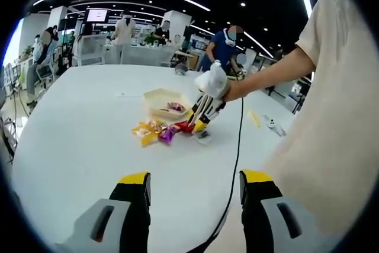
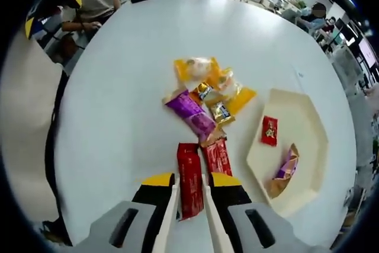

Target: Place the target food into the container with the food tongs after gripping and lifting it, then release it inside without dropping or visibly crushing the food.

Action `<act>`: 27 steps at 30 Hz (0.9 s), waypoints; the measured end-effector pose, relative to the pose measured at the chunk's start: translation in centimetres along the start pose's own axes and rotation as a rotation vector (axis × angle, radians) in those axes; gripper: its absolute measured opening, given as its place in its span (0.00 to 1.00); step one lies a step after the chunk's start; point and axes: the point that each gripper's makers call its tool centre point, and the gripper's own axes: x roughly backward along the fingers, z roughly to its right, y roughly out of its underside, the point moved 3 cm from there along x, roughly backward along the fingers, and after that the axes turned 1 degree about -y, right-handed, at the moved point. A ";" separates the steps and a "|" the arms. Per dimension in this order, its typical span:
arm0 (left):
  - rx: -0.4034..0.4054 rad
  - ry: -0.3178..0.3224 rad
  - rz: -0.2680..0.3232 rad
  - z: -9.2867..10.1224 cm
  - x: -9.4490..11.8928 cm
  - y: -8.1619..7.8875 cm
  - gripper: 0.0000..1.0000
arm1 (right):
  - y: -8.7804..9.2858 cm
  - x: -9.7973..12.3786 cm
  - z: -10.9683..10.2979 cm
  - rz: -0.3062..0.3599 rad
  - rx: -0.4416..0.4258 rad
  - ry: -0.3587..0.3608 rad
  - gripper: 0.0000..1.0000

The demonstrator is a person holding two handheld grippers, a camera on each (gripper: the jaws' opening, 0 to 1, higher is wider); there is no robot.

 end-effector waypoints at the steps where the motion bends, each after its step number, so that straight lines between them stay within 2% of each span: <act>1: -0.001 0.000 0.000 0.0 0.0 0.0 0.61 | -0.2 0.2 0.0 0.004 -0.002 0.002 0.22; 16: -0.022 0.008 0.014 0.5 -0.1 -0.8 0.61 | -2.2 2.5 0.1 0.057 0.005 0.045 0.22; 27: -0.032 0.003 0.023 0.4 0.4 -1.1 0.61 | -3.0 3.7 1.4 0.079 0.007 0.084 0.22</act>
